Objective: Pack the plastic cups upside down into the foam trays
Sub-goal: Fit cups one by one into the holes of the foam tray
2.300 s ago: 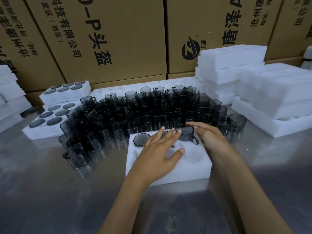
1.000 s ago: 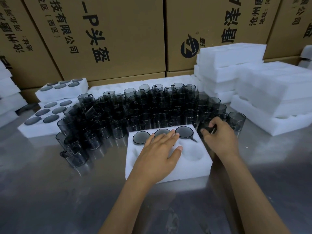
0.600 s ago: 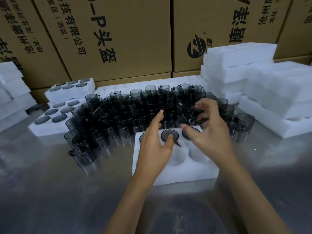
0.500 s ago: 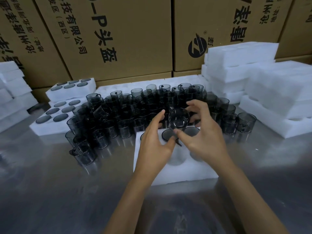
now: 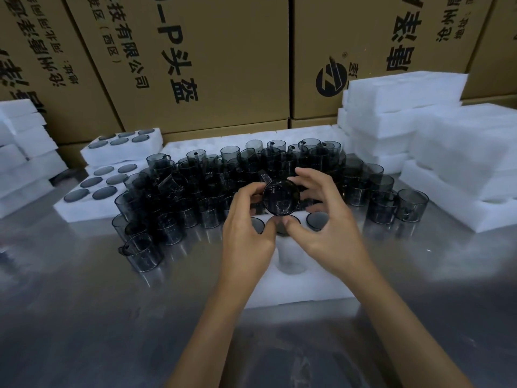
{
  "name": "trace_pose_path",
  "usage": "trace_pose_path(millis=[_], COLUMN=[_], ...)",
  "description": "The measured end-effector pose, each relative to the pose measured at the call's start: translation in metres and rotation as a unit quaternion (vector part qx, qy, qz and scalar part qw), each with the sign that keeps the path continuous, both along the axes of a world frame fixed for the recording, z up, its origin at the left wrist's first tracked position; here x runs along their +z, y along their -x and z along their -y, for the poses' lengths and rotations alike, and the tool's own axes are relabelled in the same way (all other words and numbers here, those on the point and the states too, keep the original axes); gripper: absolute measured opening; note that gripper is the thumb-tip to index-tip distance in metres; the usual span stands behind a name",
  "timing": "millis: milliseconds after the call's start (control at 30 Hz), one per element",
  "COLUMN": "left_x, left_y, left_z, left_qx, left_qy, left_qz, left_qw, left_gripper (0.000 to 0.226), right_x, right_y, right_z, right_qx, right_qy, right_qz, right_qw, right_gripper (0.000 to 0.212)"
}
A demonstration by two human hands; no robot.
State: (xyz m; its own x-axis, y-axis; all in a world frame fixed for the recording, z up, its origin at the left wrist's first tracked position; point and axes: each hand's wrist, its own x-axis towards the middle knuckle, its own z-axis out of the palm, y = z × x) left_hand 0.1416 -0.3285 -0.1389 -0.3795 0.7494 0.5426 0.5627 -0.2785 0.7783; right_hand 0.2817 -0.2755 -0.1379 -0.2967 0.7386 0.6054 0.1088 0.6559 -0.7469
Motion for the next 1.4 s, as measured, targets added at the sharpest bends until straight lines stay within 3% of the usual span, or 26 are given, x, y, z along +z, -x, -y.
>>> trace_pose_path(millis=[167, 267, 367, 500, 667, 1133, 1300, 1400], left_x=[0.008, 0.019, 0.027, 0.026, 0.019, 0.014, 0.010, 0.007], left_y=[0.005, 0.019, 0.039, 0.054, 0.065, 0.079, 0.081, 0.083], left_z=[0.003, 0.009, 0.015, 0.017, 0.015, 0.017, 0.016, 0.013], left_qx=[-0.041, -0.115, -0.121, -0.070, -0.067, -0.062, -0.058, -0.043], left_qy=[0.015, 0.068, 0.084, 0.132, 0.173, 0.262, 0.279, 0.287], left_qz=[-0.009, 0.056, 0.093, 0.100, 0.096, 0.080, 0.079, 0.068], left_qw=[0.999, 0.989, 0.985, 0.984, 0.978, 0.960, 0.955, 0.955], left_gripper=[0.064, 0.079, 0.060, 0.027, 0.015, 0.015, 0.010, 0.012], right_x=[-0.004, -0.001, 0.003, -0.001, -0.009, -0.014, -0.012, -0.012], right_y=[0.002, 0.002, 0.005, 0.016, 0.026, 0.026, 0.026, 0.025], right_z=[-0.001, -0.001, 0.003, 0.016, 0.024, 0.022, 0.022, 0.020], right_qx=[-0.006, 0.019, 0.066, 0.095, 0.093, 0.107, 0.097, 0.055], right_qy=[0.009, 0.048, 0.102, 0.104, 0.071, 0.043, 0.034, -0.011], right_qz=[0.017, 0.010, 0.016, 0.079, 0.144, 0.221, 0.216, 0.232], right_qw=[1.000, 0.999, 0.992, 0.987, 0.983, 0.968, 0.971, 0.971], right_gripper=[0.073, 0.064, 0.057, 0.054, 0.058, 0.062, 0.044, 0.048])
